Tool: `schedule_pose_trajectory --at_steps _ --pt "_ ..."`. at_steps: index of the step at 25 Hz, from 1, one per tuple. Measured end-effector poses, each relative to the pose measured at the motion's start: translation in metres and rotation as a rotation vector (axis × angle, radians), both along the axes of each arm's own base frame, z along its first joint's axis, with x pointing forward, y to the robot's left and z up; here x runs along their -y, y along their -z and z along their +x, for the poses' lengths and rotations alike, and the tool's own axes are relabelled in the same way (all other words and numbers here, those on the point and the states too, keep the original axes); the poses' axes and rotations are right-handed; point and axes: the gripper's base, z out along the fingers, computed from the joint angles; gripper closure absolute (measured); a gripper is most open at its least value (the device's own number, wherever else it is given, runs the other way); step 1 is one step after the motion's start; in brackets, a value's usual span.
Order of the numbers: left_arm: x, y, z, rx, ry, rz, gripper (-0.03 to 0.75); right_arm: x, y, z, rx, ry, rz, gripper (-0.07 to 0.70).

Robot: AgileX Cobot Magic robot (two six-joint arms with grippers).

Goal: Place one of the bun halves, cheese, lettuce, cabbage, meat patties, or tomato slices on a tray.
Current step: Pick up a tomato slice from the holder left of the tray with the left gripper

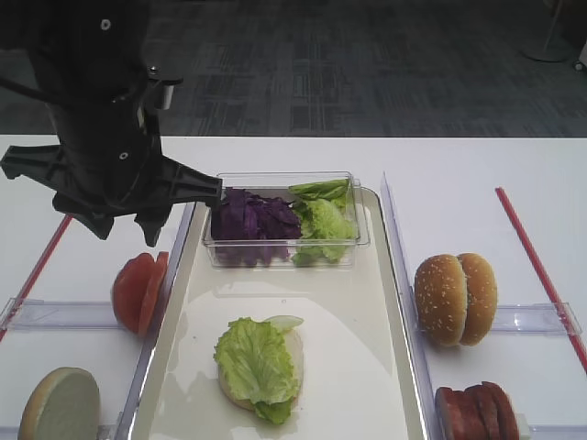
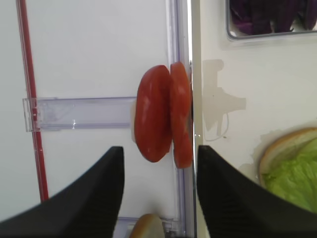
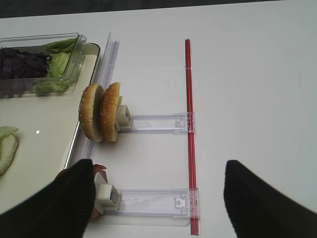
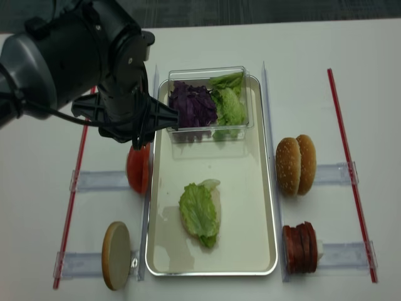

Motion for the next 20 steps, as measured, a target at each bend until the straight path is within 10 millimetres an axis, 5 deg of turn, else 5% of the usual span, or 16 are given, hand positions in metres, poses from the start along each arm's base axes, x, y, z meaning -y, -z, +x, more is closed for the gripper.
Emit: schedule_pose_trajectory --at_steps 20 --pt "0.018 0.050 0.025 -0.124 -0.005 0.086 0.411 0.000 0.000 0.000 0.000 0.000 0.000 0.071"
